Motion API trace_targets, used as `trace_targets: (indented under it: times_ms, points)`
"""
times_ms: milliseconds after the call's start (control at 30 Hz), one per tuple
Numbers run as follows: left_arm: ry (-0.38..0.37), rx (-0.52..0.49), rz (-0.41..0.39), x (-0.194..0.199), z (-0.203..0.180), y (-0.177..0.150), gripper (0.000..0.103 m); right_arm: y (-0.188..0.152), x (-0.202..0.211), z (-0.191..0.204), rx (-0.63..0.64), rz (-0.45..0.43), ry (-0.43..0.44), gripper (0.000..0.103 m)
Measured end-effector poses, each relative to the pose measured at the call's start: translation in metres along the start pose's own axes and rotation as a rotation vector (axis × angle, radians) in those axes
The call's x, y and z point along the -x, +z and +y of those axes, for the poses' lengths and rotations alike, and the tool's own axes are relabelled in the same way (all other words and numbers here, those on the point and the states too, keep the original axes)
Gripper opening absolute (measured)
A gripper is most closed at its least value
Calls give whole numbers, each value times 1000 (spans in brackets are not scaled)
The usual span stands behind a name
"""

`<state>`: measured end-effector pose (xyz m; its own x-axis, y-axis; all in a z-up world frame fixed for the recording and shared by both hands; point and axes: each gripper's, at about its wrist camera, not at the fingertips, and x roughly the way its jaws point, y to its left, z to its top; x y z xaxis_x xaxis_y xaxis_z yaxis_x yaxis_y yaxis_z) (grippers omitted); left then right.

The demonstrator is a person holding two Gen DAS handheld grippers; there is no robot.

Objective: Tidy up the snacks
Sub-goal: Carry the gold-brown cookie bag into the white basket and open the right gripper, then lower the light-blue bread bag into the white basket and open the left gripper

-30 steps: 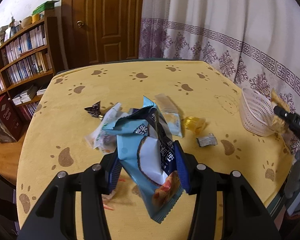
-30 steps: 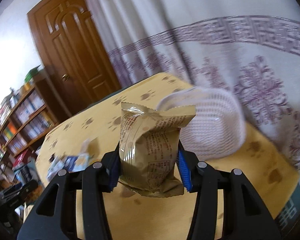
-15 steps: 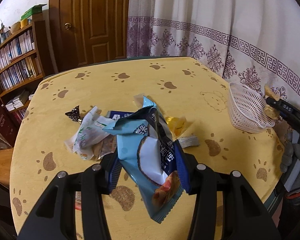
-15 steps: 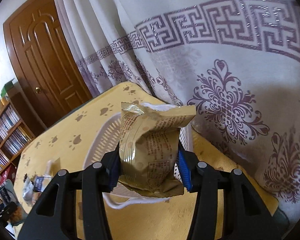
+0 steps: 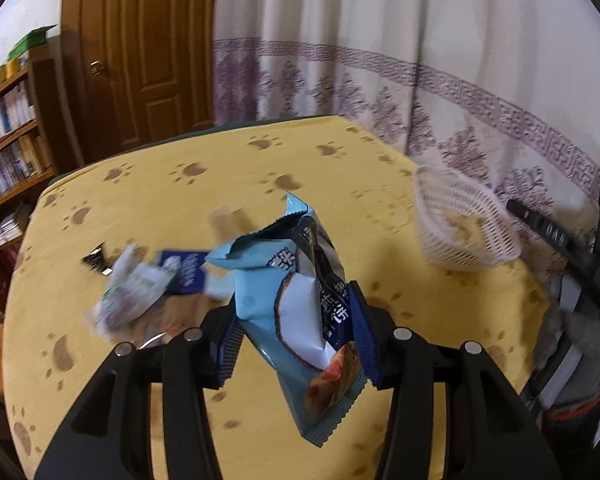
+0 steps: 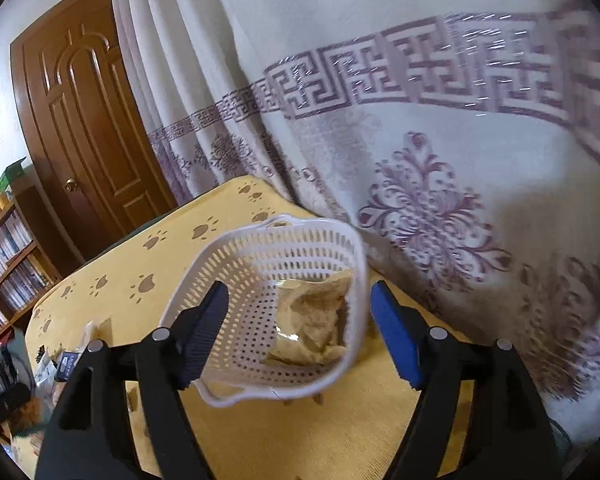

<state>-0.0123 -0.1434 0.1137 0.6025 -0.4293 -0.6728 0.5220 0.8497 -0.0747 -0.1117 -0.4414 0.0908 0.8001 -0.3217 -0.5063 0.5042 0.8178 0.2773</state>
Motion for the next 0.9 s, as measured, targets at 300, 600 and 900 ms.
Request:
trace_targets:
  times_ms: [300,600,900]
  points:
    - [-202,-100,-43,-36,-75,49,49,-23,42,-3,41,-65,-42,75]
    - [-323,-163,-31,-87,-140,77,49,-26,48,-10,31,-63,-50,75]
    - [-352,-185,-18,-117,-162,84,59,-37,32,-8,35,-13,-42,75]
